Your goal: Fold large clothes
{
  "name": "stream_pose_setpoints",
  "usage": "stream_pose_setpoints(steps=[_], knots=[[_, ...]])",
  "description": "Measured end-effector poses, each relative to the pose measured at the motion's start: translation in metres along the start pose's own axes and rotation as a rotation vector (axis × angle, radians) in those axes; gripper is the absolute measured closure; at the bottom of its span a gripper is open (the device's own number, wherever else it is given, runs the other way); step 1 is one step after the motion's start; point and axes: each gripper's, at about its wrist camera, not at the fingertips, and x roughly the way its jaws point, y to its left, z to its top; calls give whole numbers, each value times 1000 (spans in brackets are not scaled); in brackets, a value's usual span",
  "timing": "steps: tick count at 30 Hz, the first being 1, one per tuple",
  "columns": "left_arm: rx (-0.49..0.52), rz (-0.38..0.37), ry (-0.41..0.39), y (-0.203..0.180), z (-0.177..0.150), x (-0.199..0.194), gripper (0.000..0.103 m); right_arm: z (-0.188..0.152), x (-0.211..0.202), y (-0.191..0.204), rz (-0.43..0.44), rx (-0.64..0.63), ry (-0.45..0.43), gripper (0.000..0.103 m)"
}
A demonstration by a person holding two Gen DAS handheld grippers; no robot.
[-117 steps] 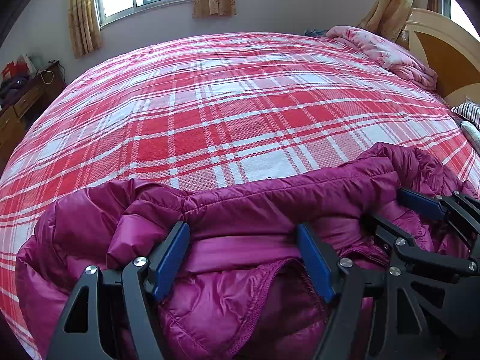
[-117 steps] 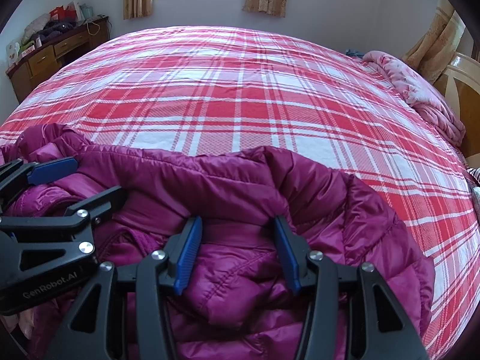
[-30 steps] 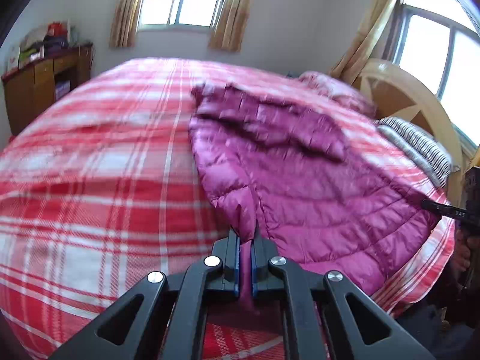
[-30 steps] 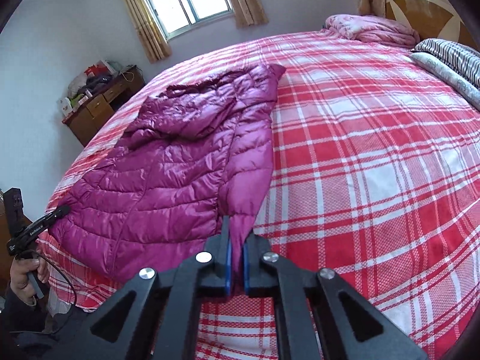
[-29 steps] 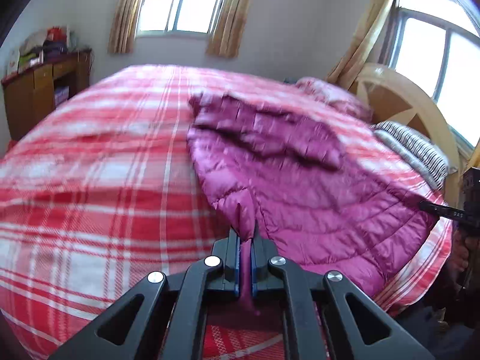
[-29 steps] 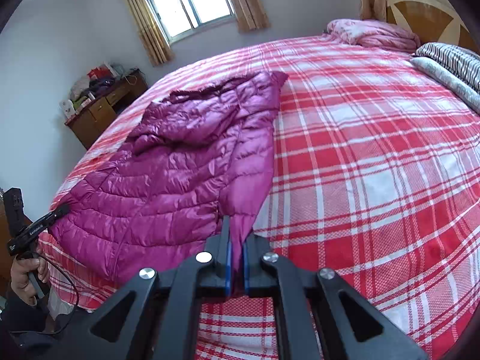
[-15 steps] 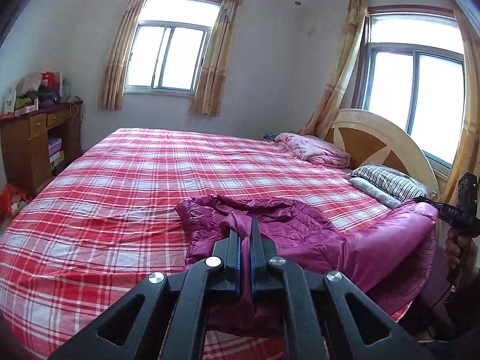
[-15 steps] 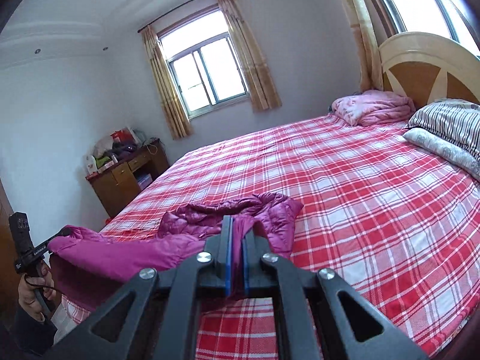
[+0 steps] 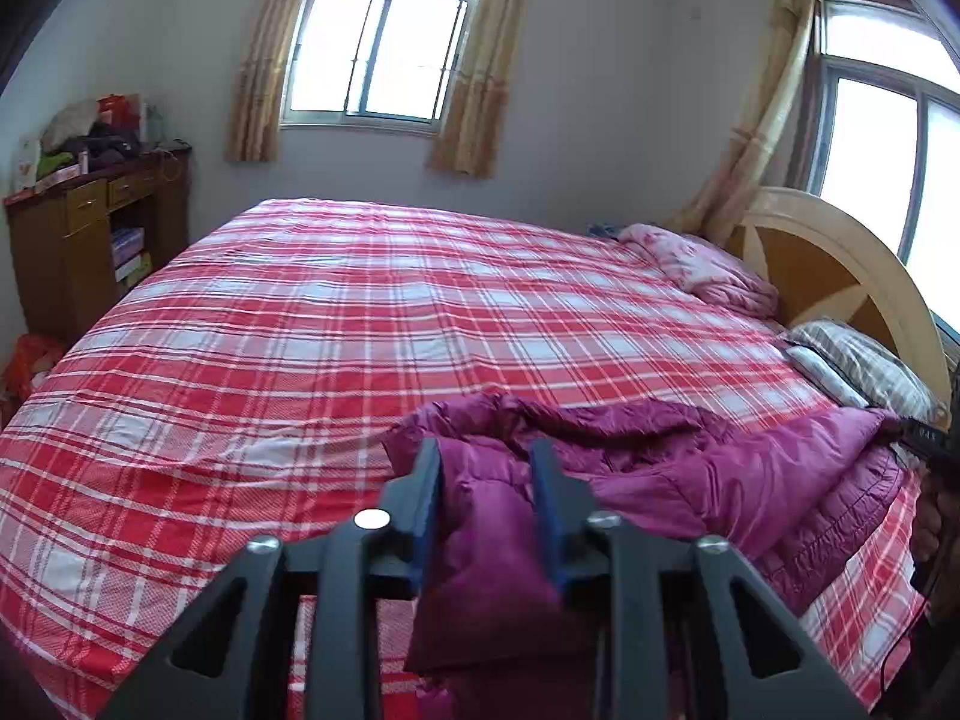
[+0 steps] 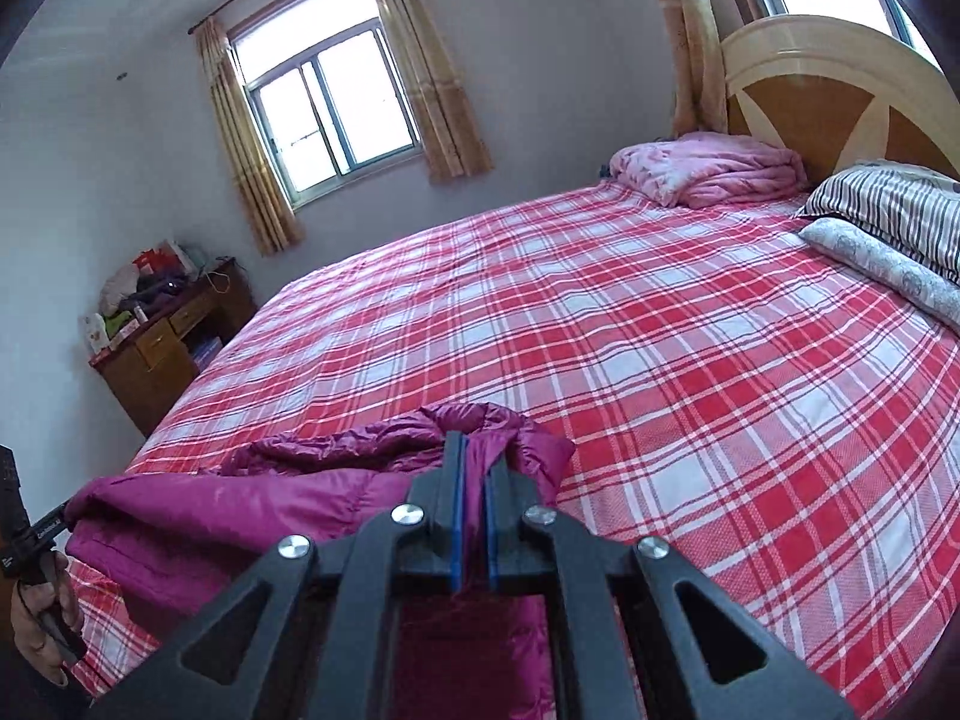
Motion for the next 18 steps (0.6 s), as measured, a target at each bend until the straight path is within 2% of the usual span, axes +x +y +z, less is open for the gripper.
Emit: stream_pose_setpoints(steps=[2, 4, 7, 11, 16, 18], knots=[[-31, 71, -82, 7, 11, -4, 16, 5, 21, -5, -10, 18, 30, 96], [-48, 115, -147, 10, 18, -8, 16, 6, 38, -5, -25, 15, 39, 96], [8, 146, -147, -9, 19, -3, 15, 9, 64, -2, -44, 1, 71, 96], [213, 153, -180, -64, -2, 6, 15, 12, 91, -2, -61, 14, 94, 96], [436, 153, -145, -122, -32, 48, 14, 13, 121, -4, -81, 21, 124, 96], [508, 192, -140, -136, -41, 70, 14, 11, 129, -5, -83, 22, 141, 96]])
